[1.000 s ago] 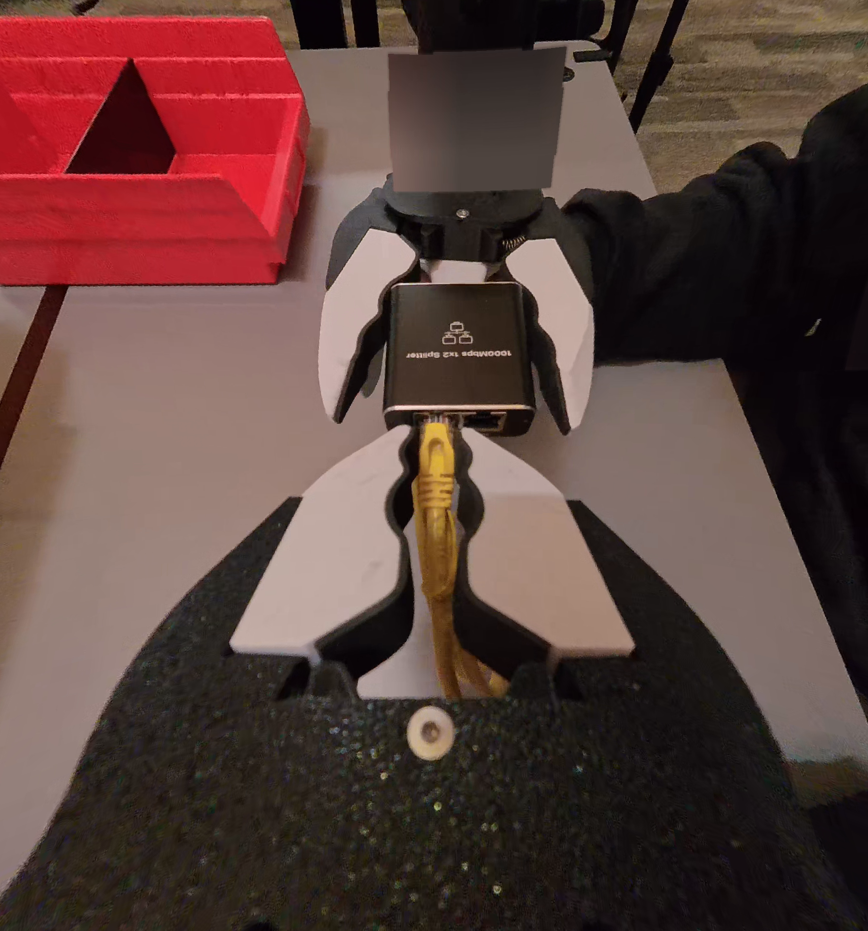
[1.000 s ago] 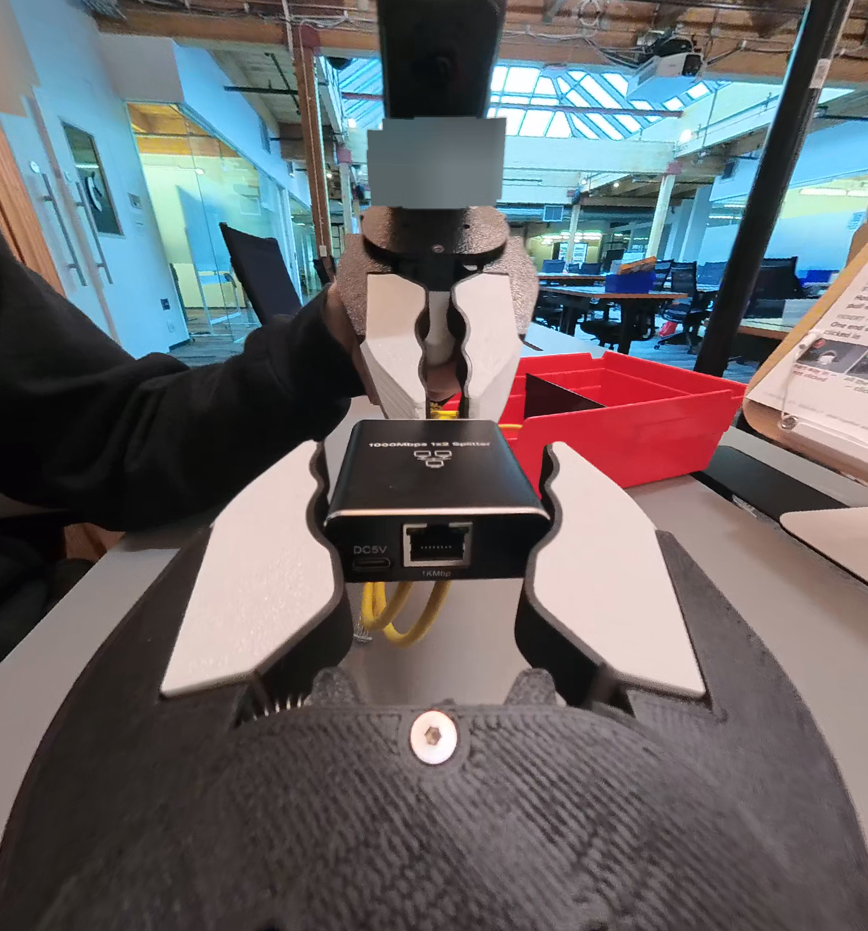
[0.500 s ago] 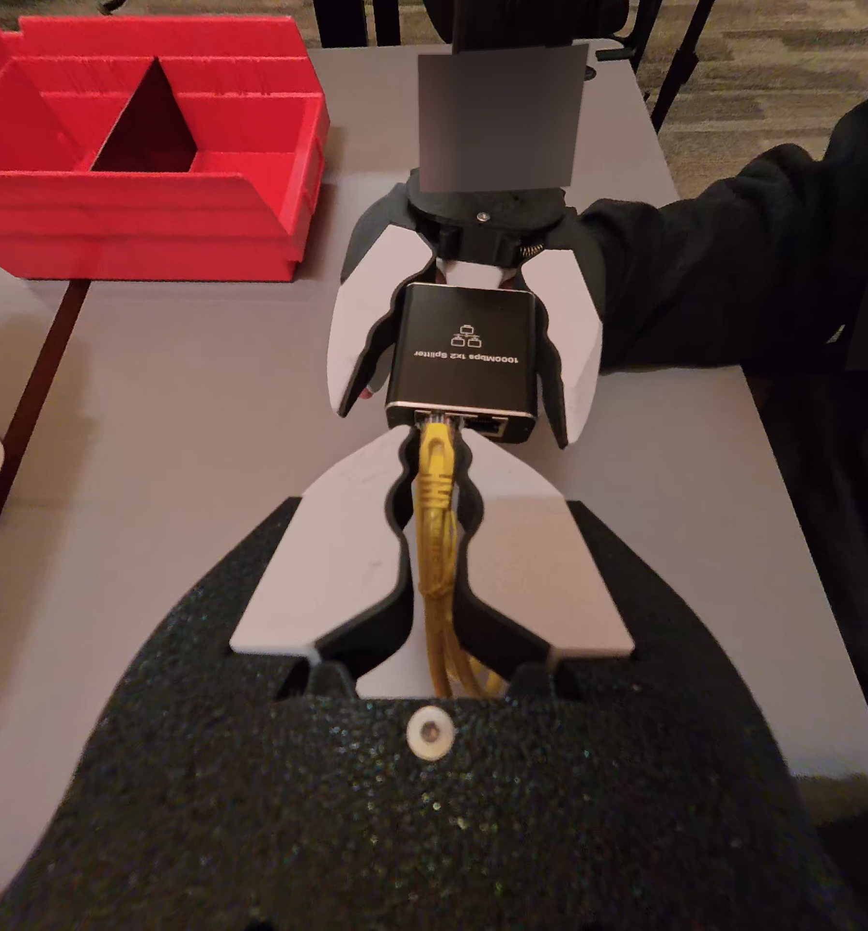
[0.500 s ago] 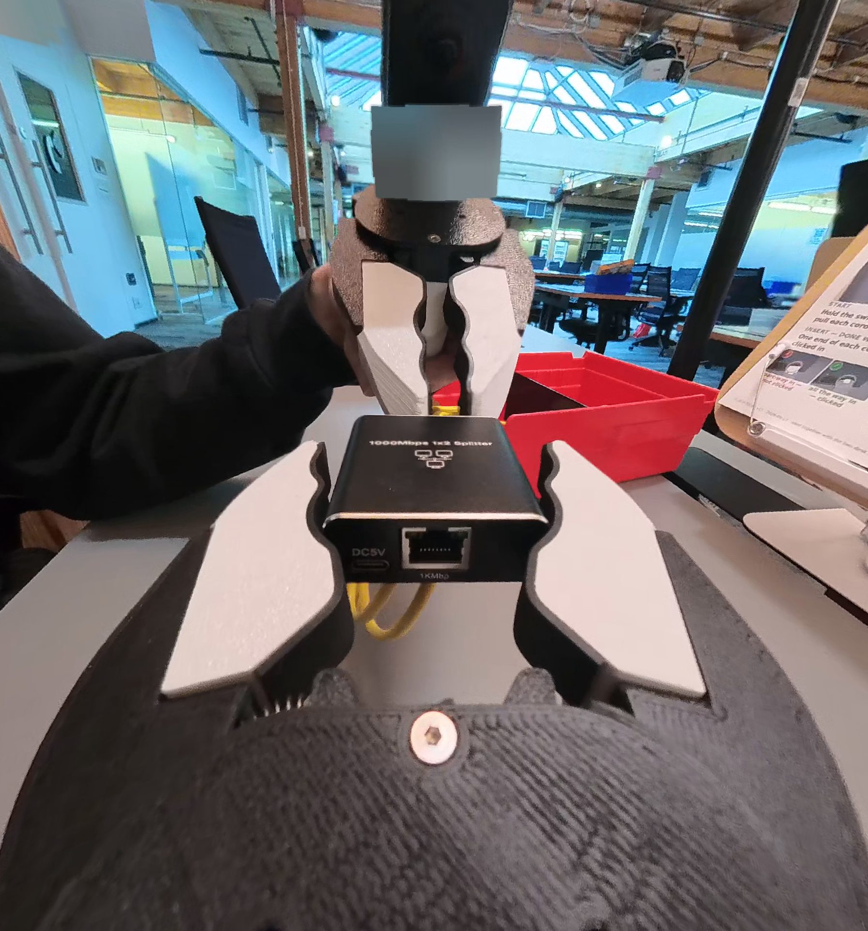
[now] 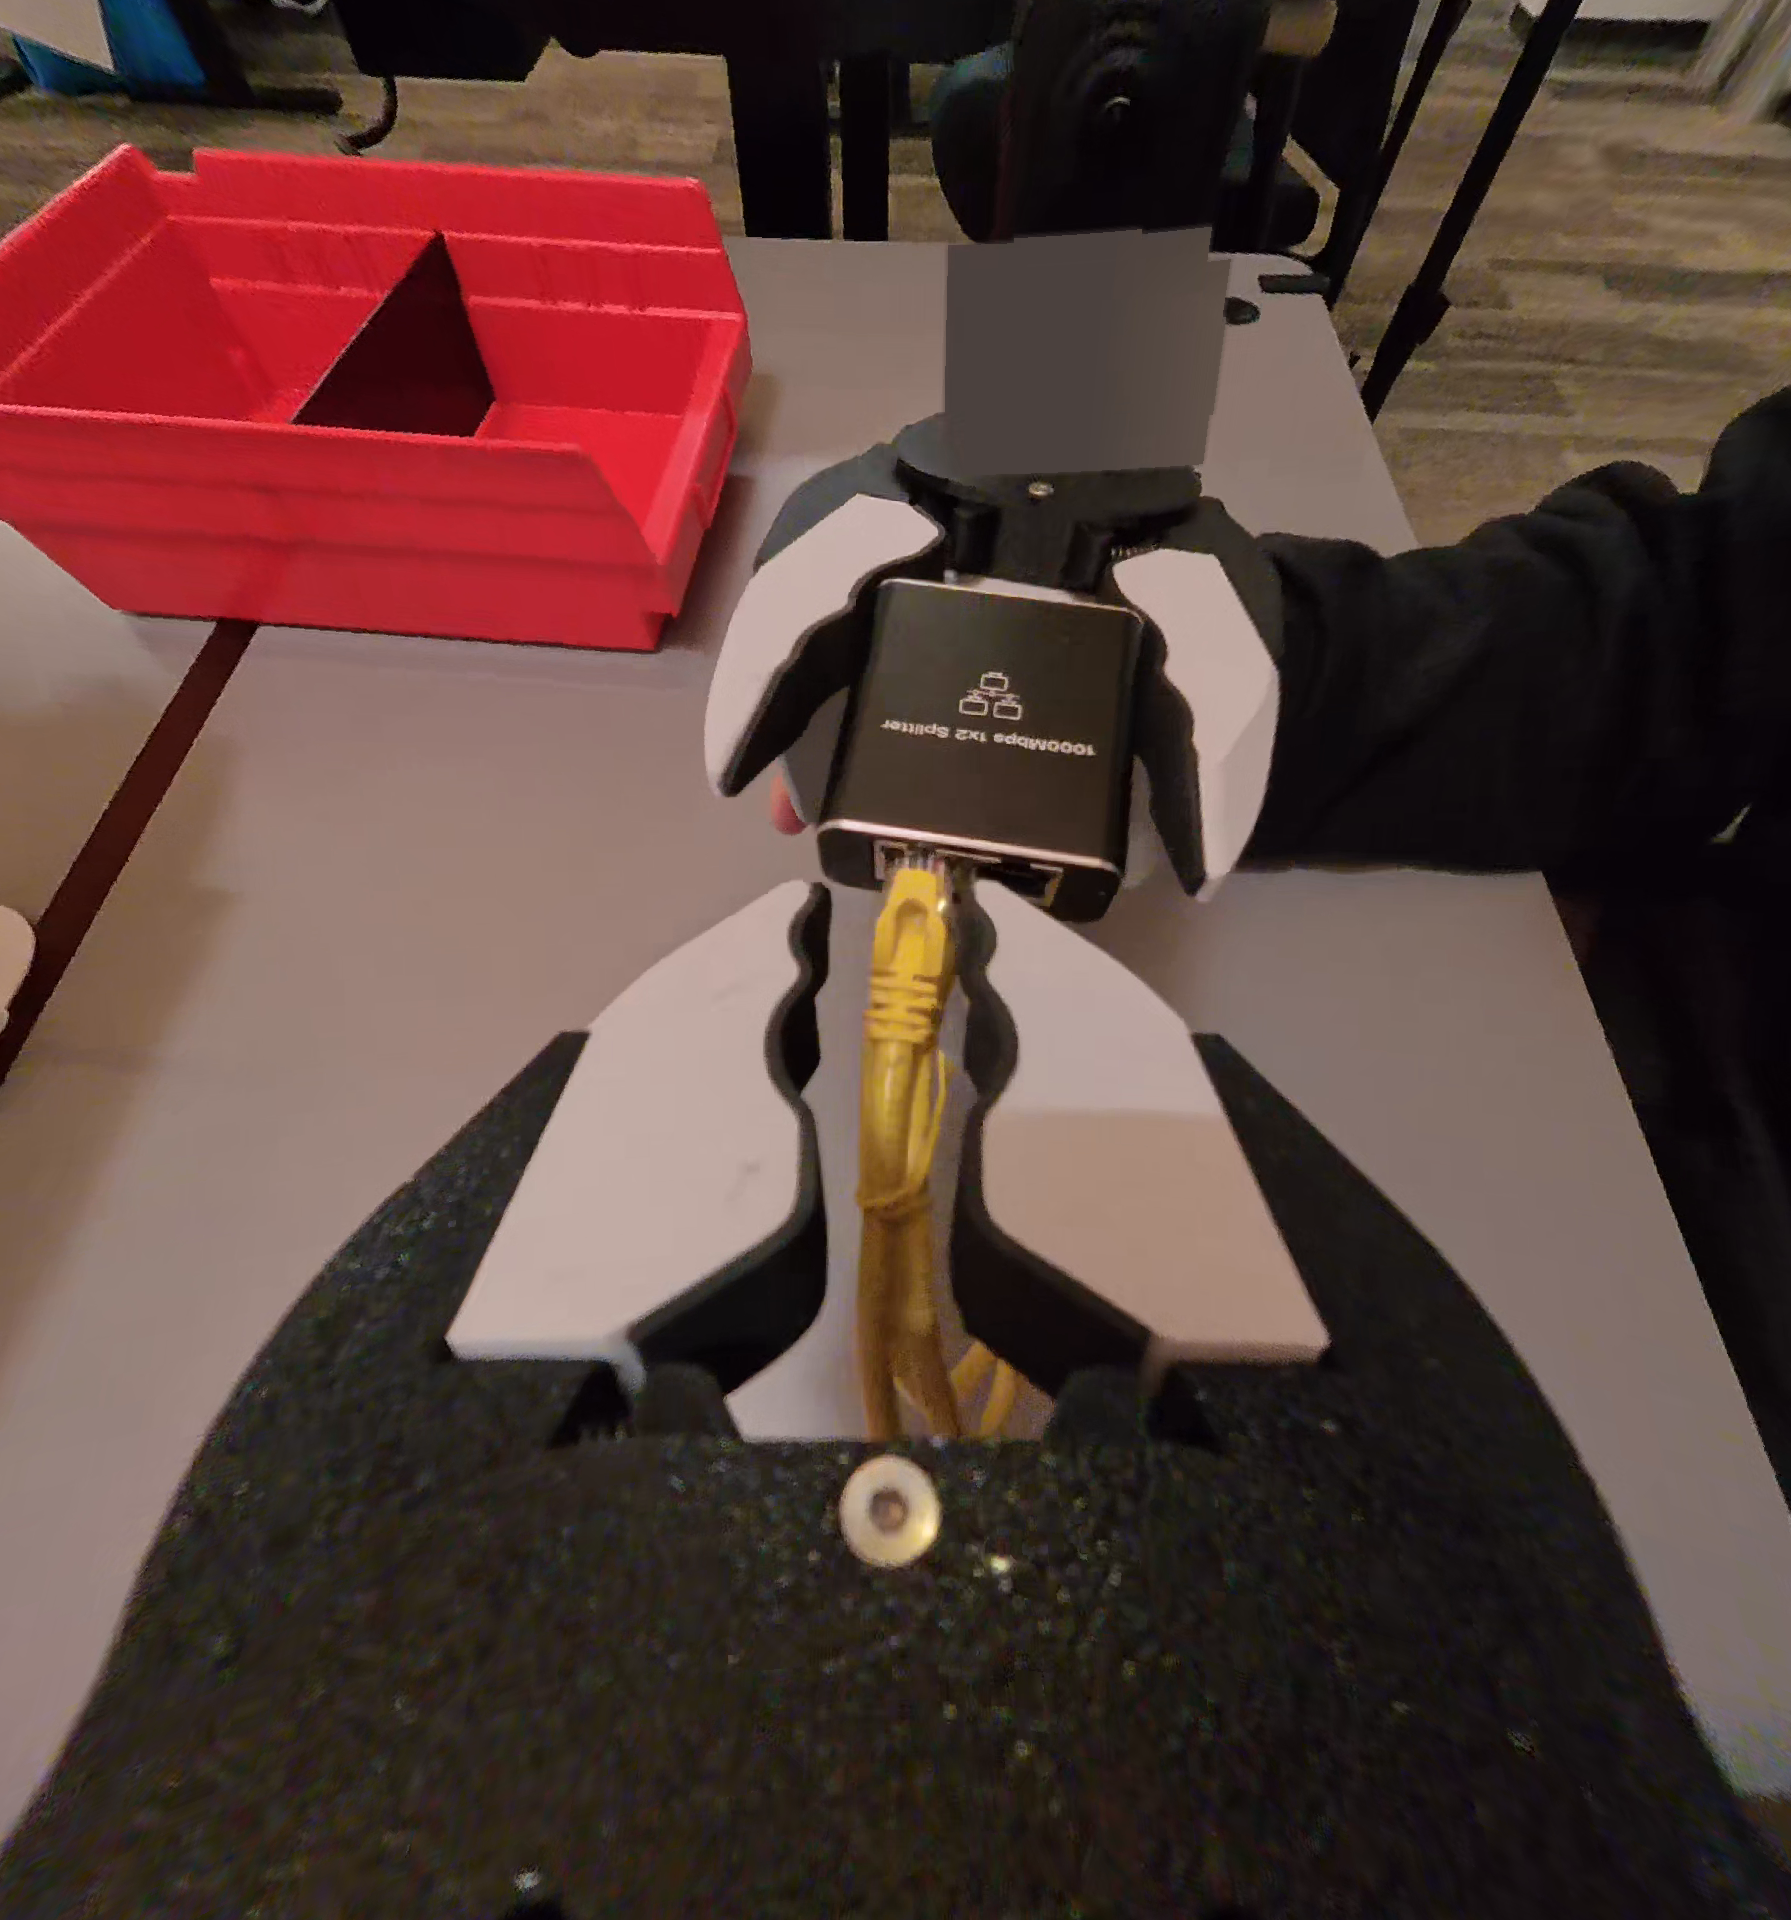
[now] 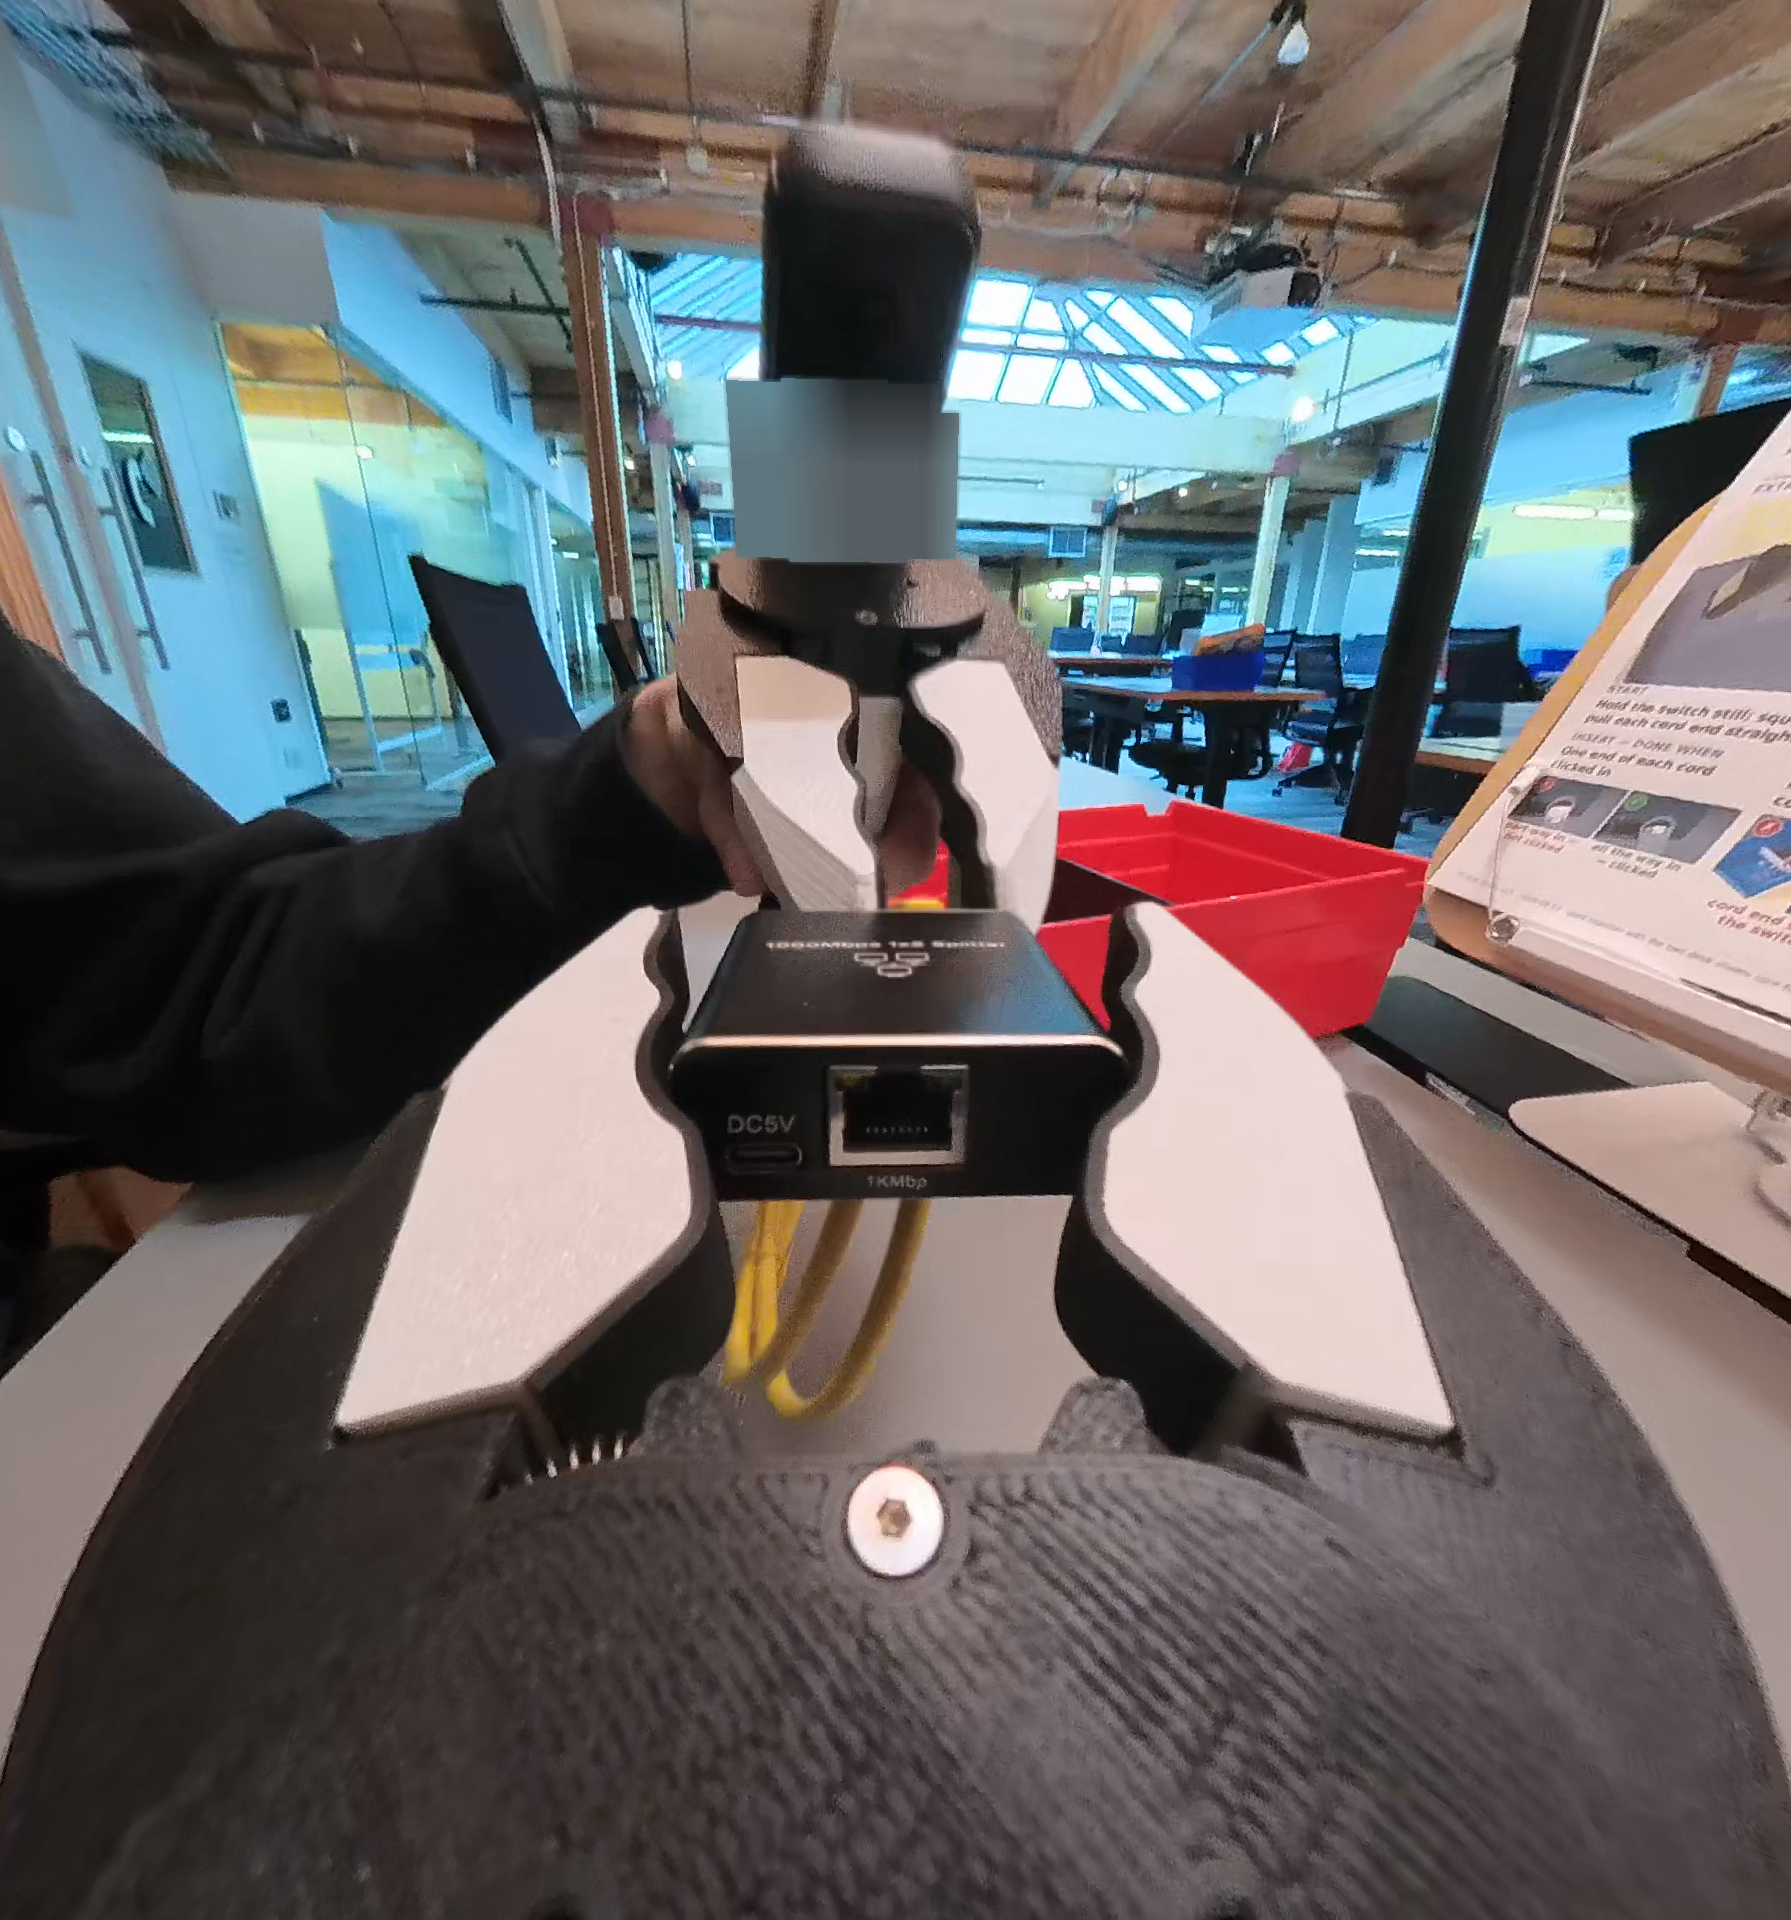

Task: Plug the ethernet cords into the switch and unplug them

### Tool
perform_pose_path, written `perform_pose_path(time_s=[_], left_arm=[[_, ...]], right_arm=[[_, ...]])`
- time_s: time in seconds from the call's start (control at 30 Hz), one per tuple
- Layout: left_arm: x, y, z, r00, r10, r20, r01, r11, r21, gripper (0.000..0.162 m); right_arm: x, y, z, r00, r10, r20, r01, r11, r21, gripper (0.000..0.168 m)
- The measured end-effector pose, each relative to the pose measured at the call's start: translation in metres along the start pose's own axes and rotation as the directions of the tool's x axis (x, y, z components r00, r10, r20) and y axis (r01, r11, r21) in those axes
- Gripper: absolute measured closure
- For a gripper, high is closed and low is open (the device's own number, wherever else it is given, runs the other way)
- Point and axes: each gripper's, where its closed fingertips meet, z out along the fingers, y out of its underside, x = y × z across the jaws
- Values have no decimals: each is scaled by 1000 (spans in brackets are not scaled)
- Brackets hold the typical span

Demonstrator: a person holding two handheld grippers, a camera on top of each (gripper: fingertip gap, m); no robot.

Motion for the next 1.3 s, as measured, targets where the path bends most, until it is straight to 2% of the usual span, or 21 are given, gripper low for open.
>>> perform_pose_path(time_s=[0.13,0.37,0.4,0.47,0.7,1.0,1.1,1.13,1.2,1.23,1.3], left_arm=[[3,-6,1,998,-46,-37,47,998,46,134],[8,7,8,992,-42,-115,43,999,8,121],[12,9,9,989,-42,-142,43,999,2,125],[13,12,12,986,-36,-162,33,999,-22,149],[9,8,10,989,-35,-141,34,999,-6,150],[1,4,-3,993,-32,-109,37,998,42,150],[2,0,-12,993,-29,-112,38,996,76,150],[2,4,-10,993,-22,-117,29,998,60,150],[-1,16,1,991,-52,-122,53,999,6,150],[-7,23,5,992,-80,-92,78,996,-32,150],[-12,33,8,995,-80,-66,75,994,-84,150]], right_arm=[[1,-3,-3,1000,-10,2,10,1000,8,90],[-1,-2,-2,1000,-11,16,11,1000,-2,90],[-2,-3,-2,1000,-9,27,9,1000,3,90],[-7,1,-2,998,-17,57,18,1000,-17,90],[-4,7,-2,999,-16,37,18,998,-55,90],[-4,-4,-6,998,18,53,-20,999,33,95],[-2,-13,-9,995,75,66,-82,992,101,106],[-6,-12,-7,991,94,96,-104,989,108,124],[1,7,-8,998,37,54,-37,999,1,149],[11,13,-14,1000,0,-5,0,999,-46,134],[27,20,-29,998,1,-69,-9,994,-113,124]])
